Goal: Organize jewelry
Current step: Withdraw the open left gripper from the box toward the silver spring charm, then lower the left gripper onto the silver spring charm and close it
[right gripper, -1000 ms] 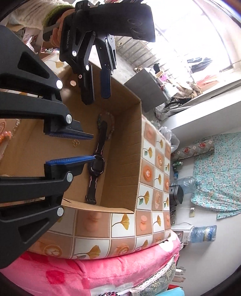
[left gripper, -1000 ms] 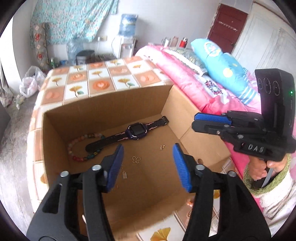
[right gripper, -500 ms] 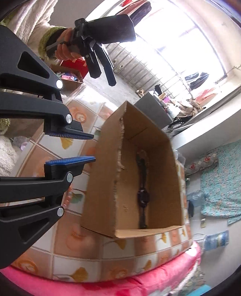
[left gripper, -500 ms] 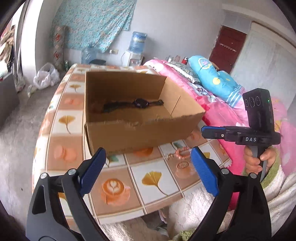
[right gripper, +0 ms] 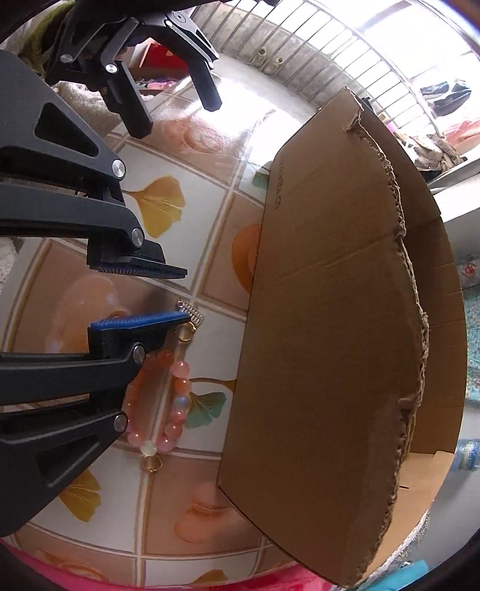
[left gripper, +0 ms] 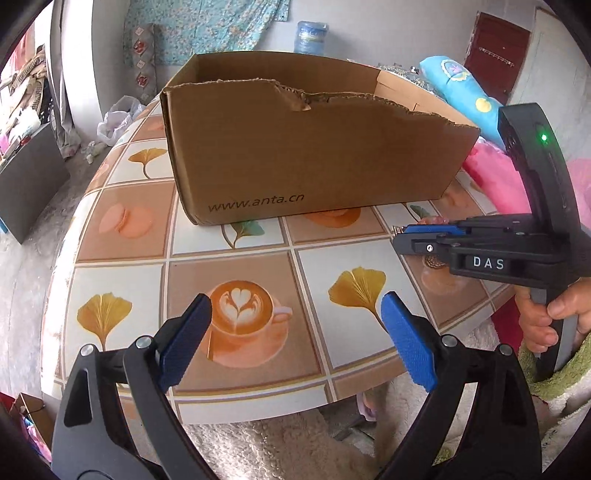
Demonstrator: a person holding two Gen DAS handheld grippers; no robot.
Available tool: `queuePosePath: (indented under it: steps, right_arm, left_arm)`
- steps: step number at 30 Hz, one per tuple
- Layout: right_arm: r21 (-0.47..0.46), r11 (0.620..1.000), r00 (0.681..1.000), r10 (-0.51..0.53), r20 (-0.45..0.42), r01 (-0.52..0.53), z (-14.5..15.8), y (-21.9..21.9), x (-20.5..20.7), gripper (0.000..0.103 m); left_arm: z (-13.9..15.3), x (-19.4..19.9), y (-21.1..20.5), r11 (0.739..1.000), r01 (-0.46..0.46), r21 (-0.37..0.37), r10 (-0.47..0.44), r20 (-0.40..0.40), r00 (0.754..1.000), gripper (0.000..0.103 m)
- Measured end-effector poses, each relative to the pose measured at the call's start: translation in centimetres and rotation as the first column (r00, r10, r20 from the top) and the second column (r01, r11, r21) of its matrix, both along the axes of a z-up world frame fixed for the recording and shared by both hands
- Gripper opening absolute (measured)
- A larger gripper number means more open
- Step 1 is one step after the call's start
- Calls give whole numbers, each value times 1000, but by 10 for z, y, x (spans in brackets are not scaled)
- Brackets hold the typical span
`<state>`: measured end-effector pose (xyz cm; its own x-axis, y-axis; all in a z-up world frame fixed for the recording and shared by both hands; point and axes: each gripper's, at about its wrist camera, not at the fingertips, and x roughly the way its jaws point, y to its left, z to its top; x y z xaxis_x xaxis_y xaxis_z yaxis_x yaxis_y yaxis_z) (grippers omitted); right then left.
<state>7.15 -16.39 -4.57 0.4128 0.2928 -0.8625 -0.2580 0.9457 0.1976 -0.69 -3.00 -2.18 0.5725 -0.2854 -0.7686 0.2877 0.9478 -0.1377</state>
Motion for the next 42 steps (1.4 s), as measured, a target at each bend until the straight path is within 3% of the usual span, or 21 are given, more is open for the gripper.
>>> queuePosePath:
  steps: [4, 7, 11, 16, 23, 29, 33, 37, 42]
  right_arm:
    - [-66, 998, 1000, 3, 23, -1, 2, 11, 5, 18]
    - [-106, 994, 999, 19, 34, -15, 3, 20, 6, 7]
    - [-114, 993, 999, 43, 24, -40, 3, 34, 6, 5]
    - [-61, 994, 996, 85, -3, -85, 4, 48, 1, 5]
    - [107, 985, 988, 141, -62, -134, 0, 72, -8, 5]
    - [237, 971, 997, 55, -48, -42, 10, 48, -12, 6]
    - [250, 968, 999, 2, -33, 6, 18, 26, -24, 6]
    - [270, 962, 999, -16, -43, 27, 13, 19, -44, 6]
    - [290, 956, 998, -19, -58, 35, 0, 15, -48, 6]
  left_arm:
    - [-8, 4, 0, 1000, -2, -26, 2, -22, 1000, 89]
    - [-12, 4, 1, 999, -12, -35, 11, -28, 1000, 89]
    - [-14, 2, 9, 998, -26, -54, 25, -21, 999, 89]
    - [-14, -2, 12, 999, -31, -40, 31, 0, 1000, 89]
    - [-13, -13, 15, 999, -35, -25, 36, 17, 999, 89]
    - [-8, -19, 8, 1000, -27, -15, 28, 50, 998, 89]
    - [-5, -18, -6, 1000, 12, -20, -11, 86, 996, 89]
    - [-4, -15, -25, 998, 56, 29, -59, 129, 990, 88]
    - [-10, -7, -40, 990, 63, 124, -76, 108, 991, 66]
